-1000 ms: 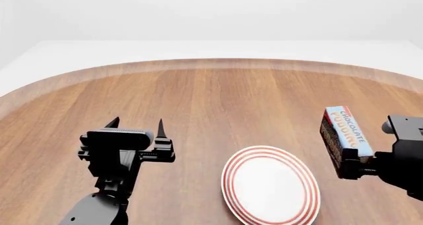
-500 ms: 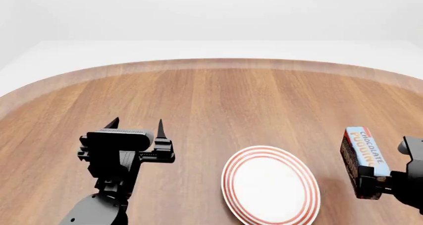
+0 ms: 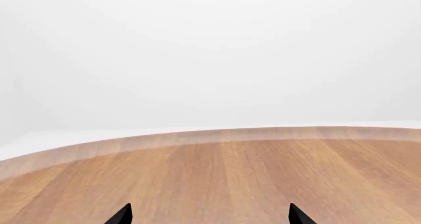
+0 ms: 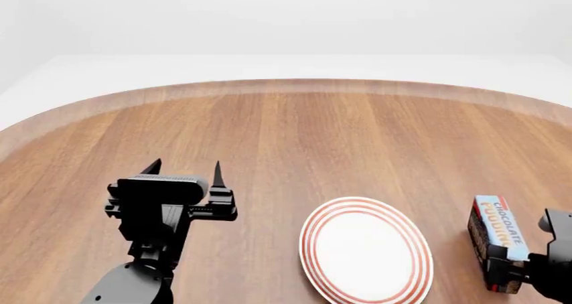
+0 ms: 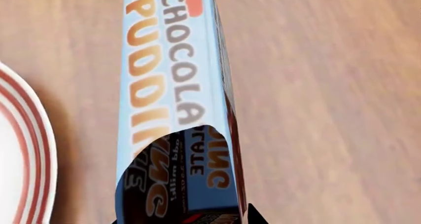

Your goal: Put the chocolate pudding to the right of the plate.

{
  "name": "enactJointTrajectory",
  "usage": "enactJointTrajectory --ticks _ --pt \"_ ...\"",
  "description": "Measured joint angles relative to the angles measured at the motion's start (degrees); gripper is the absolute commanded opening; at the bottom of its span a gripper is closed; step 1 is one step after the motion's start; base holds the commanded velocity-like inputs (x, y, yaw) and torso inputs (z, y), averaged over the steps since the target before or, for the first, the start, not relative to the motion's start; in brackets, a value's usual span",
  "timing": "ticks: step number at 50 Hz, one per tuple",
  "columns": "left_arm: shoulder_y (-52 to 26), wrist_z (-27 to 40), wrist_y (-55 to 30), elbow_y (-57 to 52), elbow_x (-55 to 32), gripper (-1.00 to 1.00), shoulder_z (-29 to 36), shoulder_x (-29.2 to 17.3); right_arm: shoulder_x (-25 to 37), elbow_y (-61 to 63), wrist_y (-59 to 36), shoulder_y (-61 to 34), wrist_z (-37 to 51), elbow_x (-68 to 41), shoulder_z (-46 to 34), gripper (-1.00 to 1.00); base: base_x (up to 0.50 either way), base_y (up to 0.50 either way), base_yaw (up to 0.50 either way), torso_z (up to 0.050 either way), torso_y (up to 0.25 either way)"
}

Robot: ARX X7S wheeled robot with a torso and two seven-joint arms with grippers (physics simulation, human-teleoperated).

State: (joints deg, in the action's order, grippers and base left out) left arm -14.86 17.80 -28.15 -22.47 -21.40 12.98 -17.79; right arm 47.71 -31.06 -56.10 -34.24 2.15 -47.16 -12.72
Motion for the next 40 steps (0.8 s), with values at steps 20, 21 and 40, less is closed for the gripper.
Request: enactJointTrajectory --ticks 20,21,40 --pt "-0.20 0.48 -0.31 -0.67 -0.42 1.00 0.17 -0.43 0.26 0.89 0.35 -0.41 0.57 -0.15 1.10 1.00 0.00 0.00 0.00 0.000 0.000" --pt "-0.21 0.50 -0.31 -0.67 -0.43 1.00 0.18 -0.44 0.41 1.47 0.27 -0.37 0.68 -0.32 1.27 1.00 0.00 0.00 0.00 0.000 0.000" --pt "-0.10 0.60 0.17 -0.41 -0.78 1.00 0.48 -0.59 5.74 17.03 -5.49 -0.68 6.43 -7.72 8.85 1.00 0.00 0.00 0.00 0.000 0.000"
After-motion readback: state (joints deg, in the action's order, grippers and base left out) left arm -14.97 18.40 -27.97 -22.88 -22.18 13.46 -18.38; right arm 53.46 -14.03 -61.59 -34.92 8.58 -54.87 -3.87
